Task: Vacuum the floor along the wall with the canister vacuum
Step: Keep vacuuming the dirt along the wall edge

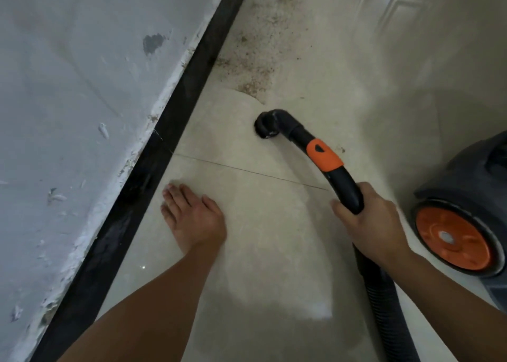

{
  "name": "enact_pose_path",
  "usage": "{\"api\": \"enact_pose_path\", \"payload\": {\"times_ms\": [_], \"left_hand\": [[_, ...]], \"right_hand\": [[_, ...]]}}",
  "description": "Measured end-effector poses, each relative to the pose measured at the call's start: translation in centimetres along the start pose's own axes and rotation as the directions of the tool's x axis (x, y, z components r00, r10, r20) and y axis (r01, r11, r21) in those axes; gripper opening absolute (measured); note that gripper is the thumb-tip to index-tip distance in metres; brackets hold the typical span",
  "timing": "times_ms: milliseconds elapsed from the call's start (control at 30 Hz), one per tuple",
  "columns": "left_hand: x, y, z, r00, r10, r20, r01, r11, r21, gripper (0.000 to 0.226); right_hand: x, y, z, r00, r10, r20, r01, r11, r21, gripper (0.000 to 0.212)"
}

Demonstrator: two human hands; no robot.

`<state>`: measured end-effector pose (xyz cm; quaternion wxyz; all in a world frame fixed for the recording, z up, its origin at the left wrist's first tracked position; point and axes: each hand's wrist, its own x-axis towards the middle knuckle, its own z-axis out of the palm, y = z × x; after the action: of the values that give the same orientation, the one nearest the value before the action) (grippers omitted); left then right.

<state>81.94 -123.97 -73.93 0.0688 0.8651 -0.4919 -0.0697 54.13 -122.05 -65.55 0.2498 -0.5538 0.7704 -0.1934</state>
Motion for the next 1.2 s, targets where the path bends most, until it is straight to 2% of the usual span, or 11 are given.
{"api": "enact_pose_path", "payload": {"times_ms": [100,200,267,467,667,867,1000,1067,1133,1200], "left_hand": [[0.0,0.1,0.1,1.000,0.004,-0.004,-0.004,1.000,-0.014,0.060],[0.1,0.0,0.2,1.000,-0.002,0.006,0.002,1.000,-0.007,0.060],[0.1,-0.1,0.3,1.000,0.001,0.005,-0.001,1.000,0.005,0.060],[0.1,0.0,0.3,1.000,-0.015,-0.010,0.015,1.000,0.013,0.064],[0.3,-0.4,0.3,1.000,-0.023,0.017,0.023,0.999,0.034,0.064],[-0.1,0.1,-0.4,0.999,-0.017,0.041,0.016,1.000,0.025,0.065],[0.0,0.1,-0.5,0.998,-0.023,0.063,0.022,1.000,0.004,0.062],[0.1,0.2,-0.6,0.998,-0.007,0.068,0.010,1.000,-0.030,0.061],[0.3,0.3,-0.7,0.998,-0.002,0.071,0.007,0.997,-0.071,0.060],[0.0,0.1,-1.1,0.998,0.027,0.054,-0.022,0.995,-0.096,0.060]], "right_hand": [[-0.2,1.6,-1.0,0.996,0.041,-0.084,-0.048,0.996,-0.080,0.026],[2.8,1.3,-1.6,0.974,0.133,-0.182,-0.150,0.985,-0.085,0.031],[5.7,-0.1,-1.3,0.967,0.151,-0.204,-0.168,0.984,-0.067,0.034],[7.6,-1.0,-1.4,0.995,0.062,-0.082,-0.065,0.997,-0.032,0.037],[7.1,1.0,-3.1,0.985,0.144,-0.090,-0.146,0.989,-0.022,0.030],[3.9,-0.8,-3.5,0.968,0.120,0.219,-0.122,0.992,-0.004,0.026],[1.3,-0.2,-3.5,0.992,0.050,0.119,-0.037,0.994,-0.106,0.030],[-0.4,0.2,-3.6,0.993,0.023,0.115,-0.007,0.990,-0.139,0.034],[-2.7,1.3,-3.5,0.991,0.053,0.120,-0.035,0.988,-0.147,0.038],[-5.5,2.8,-3.7,0.992,0.115,0.056,-0.107,0.985,-0.139,0.039]]}}
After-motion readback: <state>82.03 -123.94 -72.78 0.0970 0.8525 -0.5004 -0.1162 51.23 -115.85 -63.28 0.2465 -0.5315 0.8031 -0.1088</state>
